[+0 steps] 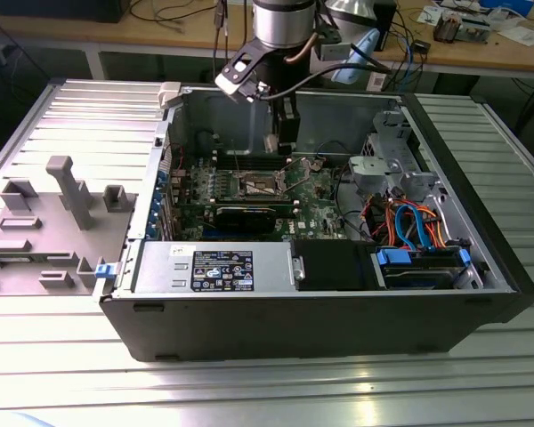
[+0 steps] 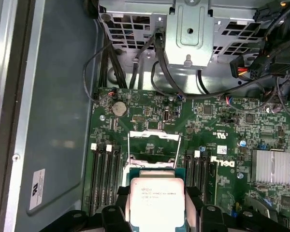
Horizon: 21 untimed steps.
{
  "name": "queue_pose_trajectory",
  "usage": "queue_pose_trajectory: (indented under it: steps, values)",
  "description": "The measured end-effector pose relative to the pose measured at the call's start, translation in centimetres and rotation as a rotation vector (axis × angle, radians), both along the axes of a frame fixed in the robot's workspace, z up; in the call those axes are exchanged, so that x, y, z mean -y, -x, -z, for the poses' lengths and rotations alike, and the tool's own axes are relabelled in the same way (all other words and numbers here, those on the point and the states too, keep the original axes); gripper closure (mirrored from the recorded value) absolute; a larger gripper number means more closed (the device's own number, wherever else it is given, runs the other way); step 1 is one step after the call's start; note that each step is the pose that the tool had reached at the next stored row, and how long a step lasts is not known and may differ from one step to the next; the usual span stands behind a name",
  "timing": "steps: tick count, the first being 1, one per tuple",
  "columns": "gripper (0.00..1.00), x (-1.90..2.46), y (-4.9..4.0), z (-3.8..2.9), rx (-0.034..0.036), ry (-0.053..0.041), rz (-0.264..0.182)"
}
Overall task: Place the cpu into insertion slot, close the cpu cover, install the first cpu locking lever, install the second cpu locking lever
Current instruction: 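Place the cpu into insertion slot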
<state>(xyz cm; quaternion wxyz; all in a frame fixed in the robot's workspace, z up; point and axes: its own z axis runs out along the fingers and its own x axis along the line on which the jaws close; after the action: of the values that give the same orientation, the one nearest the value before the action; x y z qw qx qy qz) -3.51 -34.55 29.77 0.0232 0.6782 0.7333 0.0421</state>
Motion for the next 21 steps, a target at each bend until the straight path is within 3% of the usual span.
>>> queue_pose_trajectory:
  steps: [3,9,14,21]
  values:
    - [0.46,-0.14,0.15,0.92,-0.0003,0.0002,0.024]
    - [0.46,-0.32,0.65,2.04,-0.0028,0.0017,0.064]
    - [0.46,-0.32,1.6,2.44,-0.0051,0.0009,0.065]
    - [0.46,-0.32,1.63,2.56,-0.0053,0.0008,0.065]
